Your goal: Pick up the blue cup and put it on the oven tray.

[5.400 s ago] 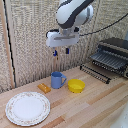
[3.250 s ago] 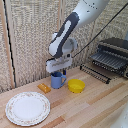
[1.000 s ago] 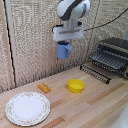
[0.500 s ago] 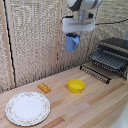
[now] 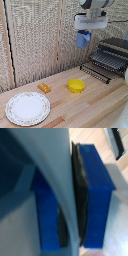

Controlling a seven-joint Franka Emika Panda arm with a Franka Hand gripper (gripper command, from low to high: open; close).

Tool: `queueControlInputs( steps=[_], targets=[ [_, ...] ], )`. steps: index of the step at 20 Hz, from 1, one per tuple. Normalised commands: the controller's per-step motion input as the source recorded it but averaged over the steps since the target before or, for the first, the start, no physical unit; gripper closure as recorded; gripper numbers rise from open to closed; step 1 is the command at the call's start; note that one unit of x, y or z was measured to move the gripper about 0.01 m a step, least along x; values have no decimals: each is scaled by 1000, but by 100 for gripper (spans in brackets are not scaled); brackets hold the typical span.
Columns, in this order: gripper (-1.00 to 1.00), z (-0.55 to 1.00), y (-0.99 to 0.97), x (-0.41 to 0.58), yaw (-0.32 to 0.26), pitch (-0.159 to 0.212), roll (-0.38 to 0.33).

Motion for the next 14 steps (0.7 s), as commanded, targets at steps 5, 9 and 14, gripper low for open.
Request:
queueControlInputs(
  steps=[5,9,14],
  targets=[
    [100,70,-971,154,-44,69,-86],
    [100,0,-826,138,-85,122,-147],
    [100,-54,-751,105,-93,159,-161]
  ],
)
